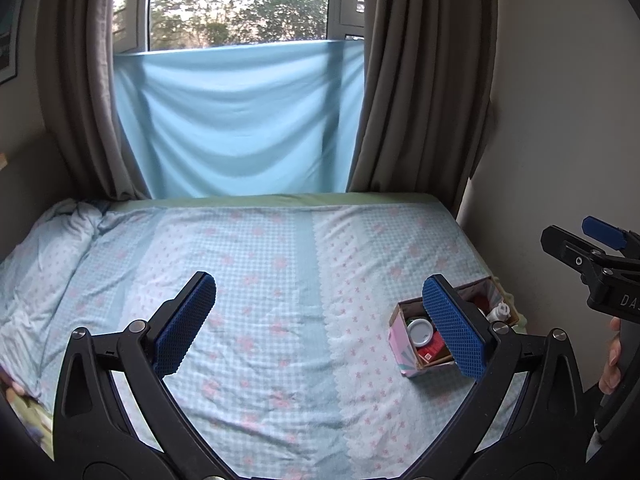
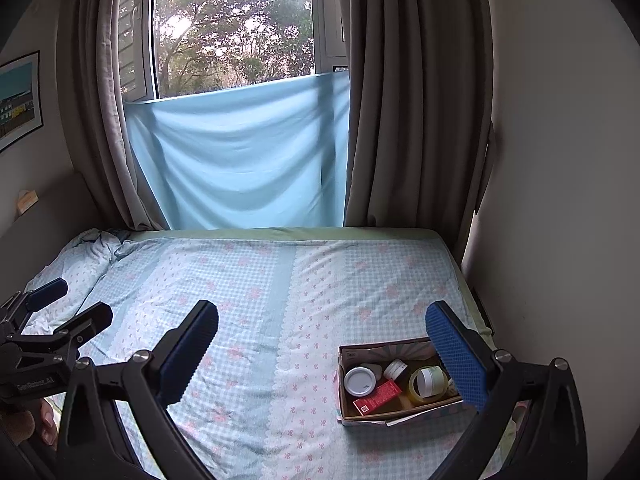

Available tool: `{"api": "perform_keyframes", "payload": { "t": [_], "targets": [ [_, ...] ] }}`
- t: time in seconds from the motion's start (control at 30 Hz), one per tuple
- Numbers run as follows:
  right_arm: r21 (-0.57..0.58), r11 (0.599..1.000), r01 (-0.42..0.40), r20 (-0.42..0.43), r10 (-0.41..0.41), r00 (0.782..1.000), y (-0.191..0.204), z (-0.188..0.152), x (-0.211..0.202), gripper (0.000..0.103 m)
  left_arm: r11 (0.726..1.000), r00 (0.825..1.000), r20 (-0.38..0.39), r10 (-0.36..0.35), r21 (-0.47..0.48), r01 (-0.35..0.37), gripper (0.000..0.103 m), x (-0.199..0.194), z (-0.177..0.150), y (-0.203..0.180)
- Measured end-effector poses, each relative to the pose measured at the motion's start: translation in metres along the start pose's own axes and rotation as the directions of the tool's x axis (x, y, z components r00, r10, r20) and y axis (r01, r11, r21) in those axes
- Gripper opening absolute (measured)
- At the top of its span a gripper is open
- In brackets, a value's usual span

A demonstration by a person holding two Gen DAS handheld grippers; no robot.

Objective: Organize rigid objects

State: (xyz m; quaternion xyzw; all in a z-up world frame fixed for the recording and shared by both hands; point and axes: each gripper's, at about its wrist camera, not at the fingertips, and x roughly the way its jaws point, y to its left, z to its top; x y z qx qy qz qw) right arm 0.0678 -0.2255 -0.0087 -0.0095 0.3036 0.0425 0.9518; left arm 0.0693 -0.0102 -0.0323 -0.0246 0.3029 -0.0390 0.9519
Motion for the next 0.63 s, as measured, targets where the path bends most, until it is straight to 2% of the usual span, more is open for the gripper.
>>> {"api": "perform_keyframes", "payload": {
  "t": [0.23,0.37,0.63],
  "targets": [
    [-0.001,1.0,0.0,0.001,0.0,1.0,-0.0003,0.0003,0.0001,0.103,1.0,0.999,0.044,0.024,0.006,-0.024,0.103,-0.0053,0.0015,-0.0027],
    [0.001,1.0,0.002,0.001,-0.002,1.0,0.0001,0.002,0.001,0.103,0.998,0.995,0.075,0.061,0.02,-0.063,0.103,-0.0088,0.0034,-0.0051],
    [-0.002,1.0,0.002,-0.003,-0.002,1.0,0.0012,0.0035,0.0024,0.103,0.999,0.996,0.073,0.042,-0.012,-0.041,0.103,-0.0042,0.0027,-0.0002]
  ]
}}
